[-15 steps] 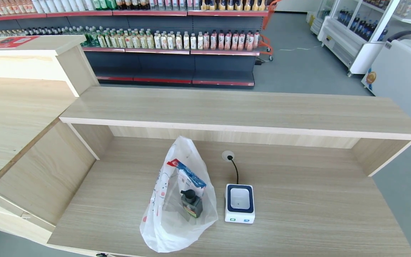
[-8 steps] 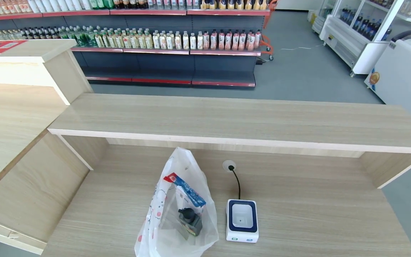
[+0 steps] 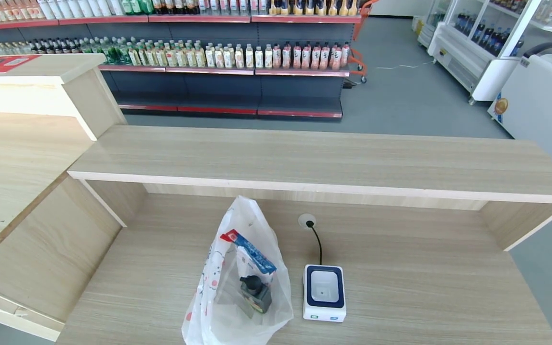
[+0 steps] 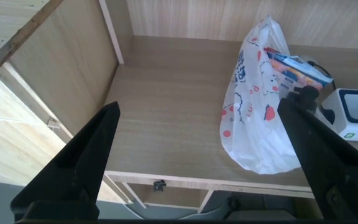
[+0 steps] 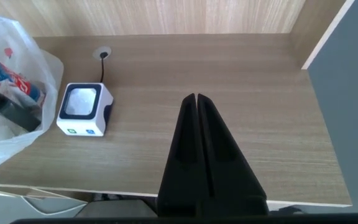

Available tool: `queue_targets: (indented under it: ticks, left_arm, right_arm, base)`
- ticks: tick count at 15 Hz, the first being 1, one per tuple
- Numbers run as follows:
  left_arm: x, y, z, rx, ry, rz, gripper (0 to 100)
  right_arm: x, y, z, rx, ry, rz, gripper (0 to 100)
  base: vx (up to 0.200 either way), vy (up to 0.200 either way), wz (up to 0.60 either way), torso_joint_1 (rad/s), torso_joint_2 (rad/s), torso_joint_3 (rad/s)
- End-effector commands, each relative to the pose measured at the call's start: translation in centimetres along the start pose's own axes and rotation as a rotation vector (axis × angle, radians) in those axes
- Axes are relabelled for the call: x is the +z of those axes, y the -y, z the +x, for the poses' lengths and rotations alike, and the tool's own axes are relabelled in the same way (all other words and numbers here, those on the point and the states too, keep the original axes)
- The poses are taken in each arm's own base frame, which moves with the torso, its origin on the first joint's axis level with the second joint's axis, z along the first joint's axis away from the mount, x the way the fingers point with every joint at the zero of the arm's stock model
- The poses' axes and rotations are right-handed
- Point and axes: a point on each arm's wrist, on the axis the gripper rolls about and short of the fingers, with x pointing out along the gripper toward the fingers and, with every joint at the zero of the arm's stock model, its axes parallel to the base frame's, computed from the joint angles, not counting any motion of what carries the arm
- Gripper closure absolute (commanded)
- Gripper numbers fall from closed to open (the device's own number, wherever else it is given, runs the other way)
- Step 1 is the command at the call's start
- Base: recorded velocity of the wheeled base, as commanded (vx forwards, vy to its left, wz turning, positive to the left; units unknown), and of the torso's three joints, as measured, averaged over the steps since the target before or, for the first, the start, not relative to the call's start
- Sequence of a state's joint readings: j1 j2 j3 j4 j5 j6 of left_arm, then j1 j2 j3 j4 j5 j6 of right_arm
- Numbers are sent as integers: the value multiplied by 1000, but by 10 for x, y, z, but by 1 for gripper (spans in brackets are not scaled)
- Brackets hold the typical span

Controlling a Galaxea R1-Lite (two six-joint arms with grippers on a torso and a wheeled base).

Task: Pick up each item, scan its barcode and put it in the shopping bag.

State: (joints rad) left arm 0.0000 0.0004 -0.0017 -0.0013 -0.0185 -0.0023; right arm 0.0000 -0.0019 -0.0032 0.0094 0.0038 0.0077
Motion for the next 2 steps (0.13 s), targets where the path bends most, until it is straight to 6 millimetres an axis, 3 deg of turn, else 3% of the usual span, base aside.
queue_targets:
  ticks: [1, 2]
  left_arm:
    - [0, 0, 0, 0, 1, -1, 0]
    - [0, 0, 0, 0, 1, -1, 0]
  right_arm:
    - [0, 0, 0, 1, -2, 0, 100]
    - [0, 0, 0, 1, -2, 0, 100]
  base:
    - [0, 0, 0, 0, 0, 0]
    - [0, 0, 0, 0, 0, 0]
